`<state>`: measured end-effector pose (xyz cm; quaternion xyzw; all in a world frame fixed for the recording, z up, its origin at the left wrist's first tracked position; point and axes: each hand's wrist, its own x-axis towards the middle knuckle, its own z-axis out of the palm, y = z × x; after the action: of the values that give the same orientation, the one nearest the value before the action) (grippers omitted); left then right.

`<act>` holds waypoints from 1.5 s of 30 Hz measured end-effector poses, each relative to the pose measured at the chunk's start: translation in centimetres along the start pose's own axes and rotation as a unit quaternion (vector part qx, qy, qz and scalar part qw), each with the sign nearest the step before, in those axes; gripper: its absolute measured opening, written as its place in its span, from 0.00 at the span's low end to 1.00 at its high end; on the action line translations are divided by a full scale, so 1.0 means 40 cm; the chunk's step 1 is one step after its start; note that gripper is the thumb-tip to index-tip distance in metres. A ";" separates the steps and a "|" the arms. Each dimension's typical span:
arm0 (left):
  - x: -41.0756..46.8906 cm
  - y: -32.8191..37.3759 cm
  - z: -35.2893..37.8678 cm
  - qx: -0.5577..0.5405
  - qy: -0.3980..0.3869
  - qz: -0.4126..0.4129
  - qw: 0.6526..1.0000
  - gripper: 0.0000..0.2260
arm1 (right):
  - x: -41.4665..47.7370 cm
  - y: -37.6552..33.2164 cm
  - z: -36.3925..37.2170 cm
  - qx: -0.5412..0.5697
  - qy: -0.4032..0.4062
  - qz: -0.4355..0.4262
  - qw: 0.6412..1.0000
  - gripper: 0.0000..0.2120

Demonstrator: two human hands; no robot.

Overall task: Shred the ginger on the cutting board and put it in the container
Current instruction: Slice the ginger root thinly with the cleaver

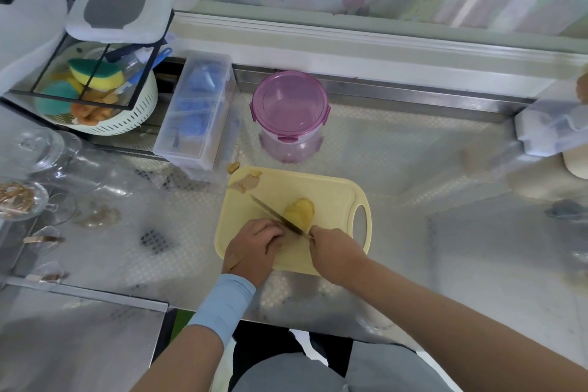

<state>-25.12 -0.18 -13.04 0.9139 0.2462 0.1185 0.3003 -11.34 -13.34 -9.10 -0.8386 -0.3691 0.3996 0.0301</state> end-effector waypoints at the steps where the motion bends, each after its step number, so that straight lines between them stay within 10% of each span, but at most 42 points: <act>1: -0.002 0.002 -0.001 0.001 0.000 0.001 1.000 0.12 | 0.006 0.005 -0.010 0.017 -0.006 0.008 1.000 0.08; 45: -0.005 0.002 0.006 0.008 0.023 -0.008 1.000 0.12 | -0.120 0.023 0.008 -0.050 0.064 -0.039 0.996 0.22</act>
<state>-25.15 -0.46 -13.20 0.9112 0.2615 0.1351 0.2883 -12.98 -17.19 -6.51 -0.8478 -0.4187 0.3244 0.0274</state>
